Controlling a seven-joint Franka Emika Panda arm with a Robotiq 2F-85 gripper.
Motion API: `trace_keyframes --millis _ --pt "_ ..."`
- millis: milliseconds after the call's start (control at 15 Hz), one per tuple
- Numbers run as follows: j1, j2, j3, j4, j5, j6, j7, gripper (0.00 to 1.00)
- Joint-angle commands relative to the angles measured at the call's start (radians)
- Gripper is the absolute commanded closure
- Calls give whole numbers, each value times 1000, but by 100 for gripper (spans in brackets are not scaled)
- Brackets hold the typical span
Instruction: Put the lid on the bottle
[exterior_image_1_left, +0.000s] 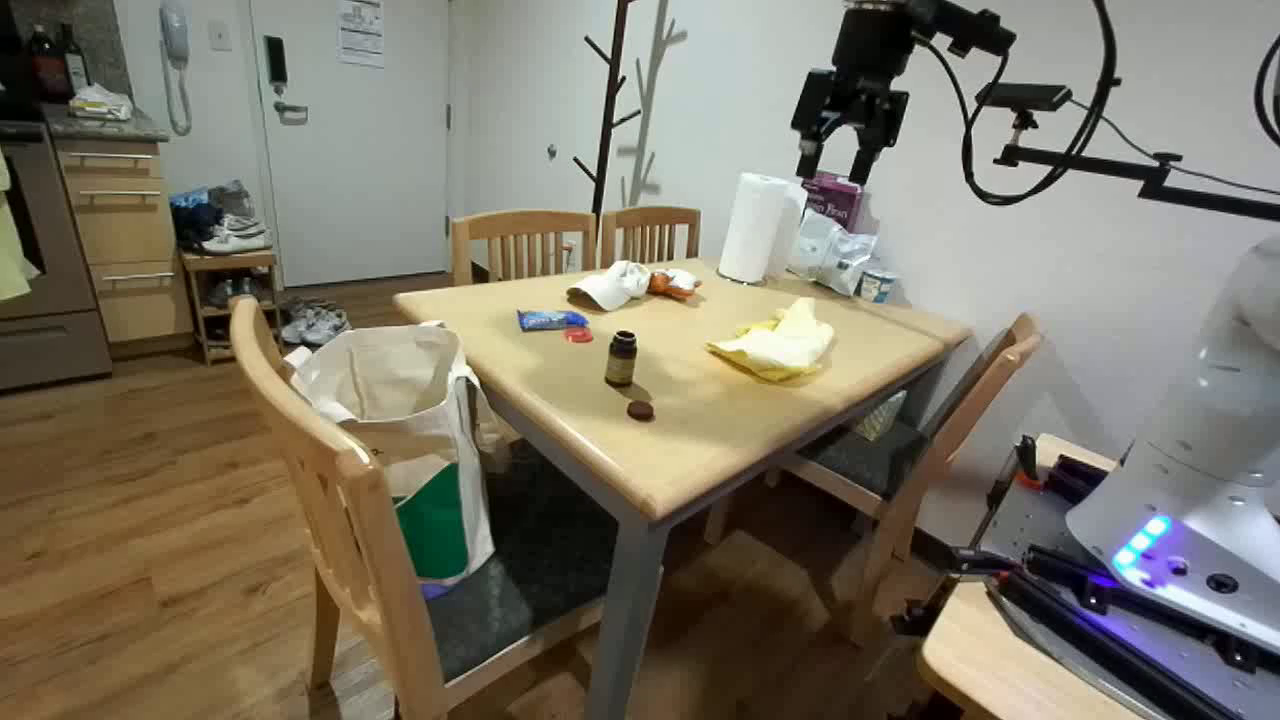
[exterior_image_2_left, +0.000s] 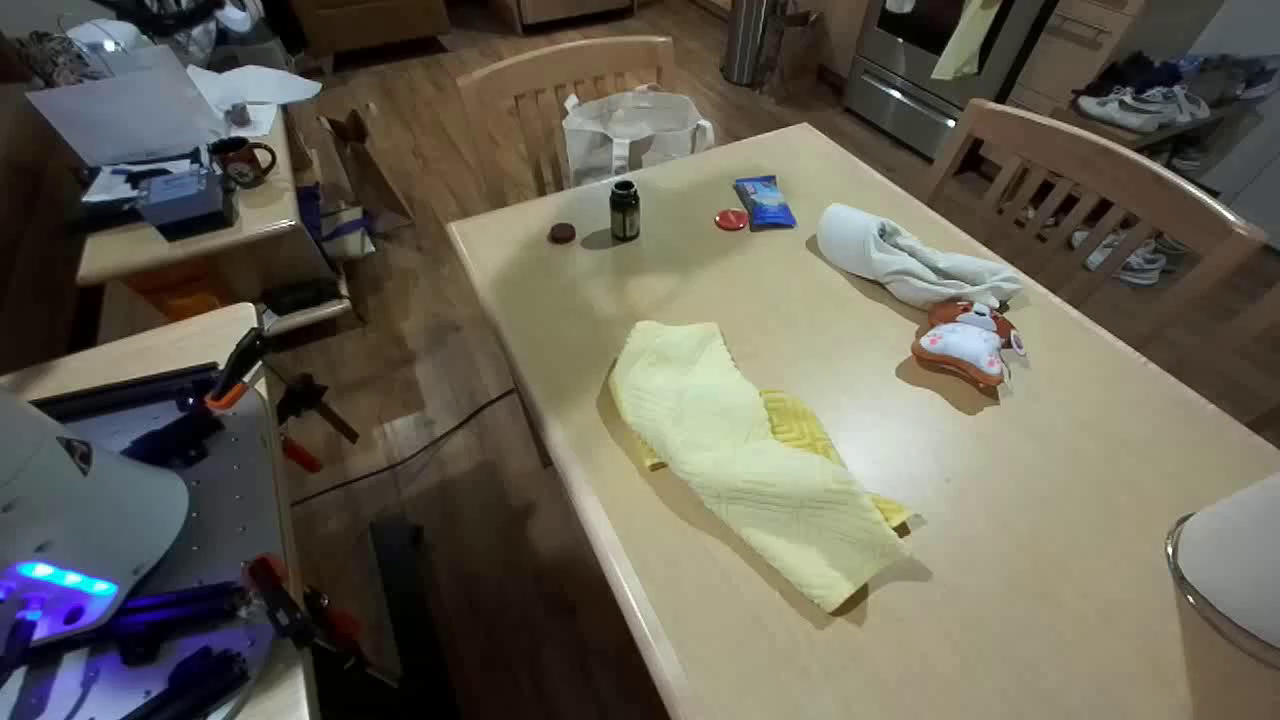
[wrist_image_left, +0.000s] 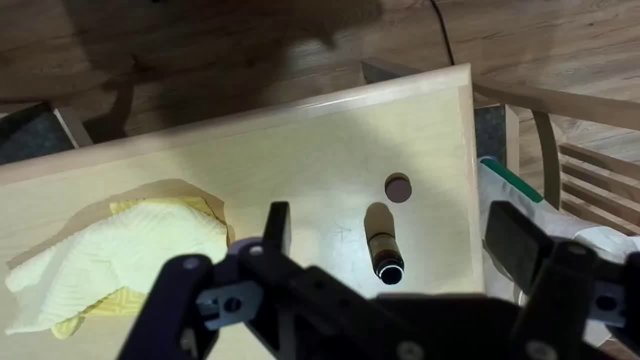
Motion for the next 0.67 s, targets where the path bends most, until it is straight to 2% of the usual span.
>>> trace_keyframes --millis 0,267,600 --pt "24 3 -22 2 -8 -2 7 0" --pt "26 72 -27 41 -45 9 -27 0" --pt "45 250 -22 158 -111 25 -49 0"
